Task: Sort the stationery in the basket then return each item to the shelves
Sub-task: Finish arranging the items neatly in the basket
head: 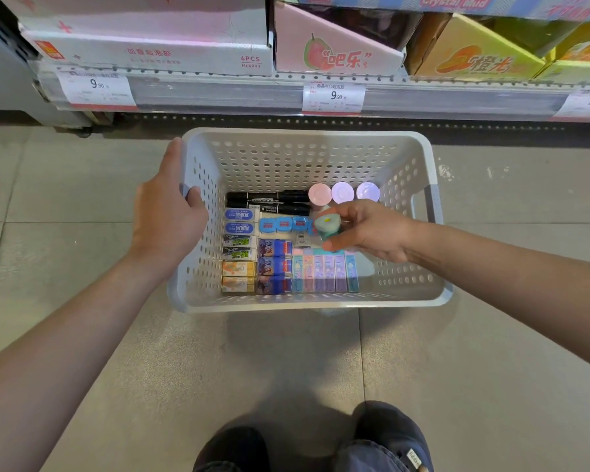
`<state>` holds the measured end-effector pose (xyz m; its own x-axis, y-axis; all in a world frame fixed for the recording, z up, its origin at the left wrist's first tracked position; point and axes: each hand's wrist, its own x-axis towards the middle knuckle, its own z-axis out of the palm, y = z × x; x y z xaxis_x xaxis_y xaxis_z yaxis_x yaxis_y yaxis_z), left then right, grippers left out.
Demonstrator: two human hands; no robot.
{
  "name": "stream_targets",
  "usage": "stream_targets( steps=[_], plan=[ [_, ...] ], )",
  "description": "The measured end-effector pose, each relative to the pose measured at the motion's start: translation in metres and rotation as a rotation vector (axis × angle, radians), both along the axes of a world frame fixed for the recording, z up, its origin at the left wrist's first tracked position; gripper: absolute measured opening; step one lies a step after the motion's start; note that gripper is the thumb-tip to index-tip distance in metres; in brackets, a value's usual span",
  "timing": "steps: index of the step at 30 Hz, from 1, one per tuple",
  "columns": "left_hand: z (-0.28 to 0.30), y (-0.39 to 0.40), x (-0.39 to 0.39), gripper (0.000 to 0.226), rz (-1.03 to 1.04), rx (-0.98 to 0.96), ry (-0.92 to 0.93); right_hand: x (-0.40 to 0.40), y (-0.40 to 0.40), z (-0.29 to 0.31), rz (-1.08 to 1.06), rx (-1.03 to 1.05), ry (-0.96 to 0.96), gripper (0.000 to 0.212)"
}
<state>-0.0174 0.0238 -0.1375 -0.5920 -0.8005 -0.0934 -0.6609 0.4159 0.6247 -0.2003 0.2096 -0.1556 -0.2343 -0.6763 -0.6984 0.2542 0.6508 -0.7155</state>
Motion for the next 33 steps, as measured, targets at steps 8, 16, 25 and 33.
stream_targets(
  steps=[8,16,25,33],
  plan=[
    [0.001,0.001,0.000,0.063,0.002,-0.019,-0.011,0.023,0.003,-0.030,-0.169,0.271,0.518,0.037],
    [0.001,0.000,0.000,0.063,0.004,-0.020,-0.009,0.011,-0.004,-0.049,0.049,0.417,0.797,0.043],
    [0.002,0.001,0.000,0.061,-0.004,-0.030,-0.013,0.010,-0.008,-0.057,0.093,0.354,0.848,0.041],
    [0.001,0.001,-0.001,0.063,-0.002,-0.039,-0.009,0.005,-0.004,-0.044,0.234,0.381,0.830,0.043]
  ],
)
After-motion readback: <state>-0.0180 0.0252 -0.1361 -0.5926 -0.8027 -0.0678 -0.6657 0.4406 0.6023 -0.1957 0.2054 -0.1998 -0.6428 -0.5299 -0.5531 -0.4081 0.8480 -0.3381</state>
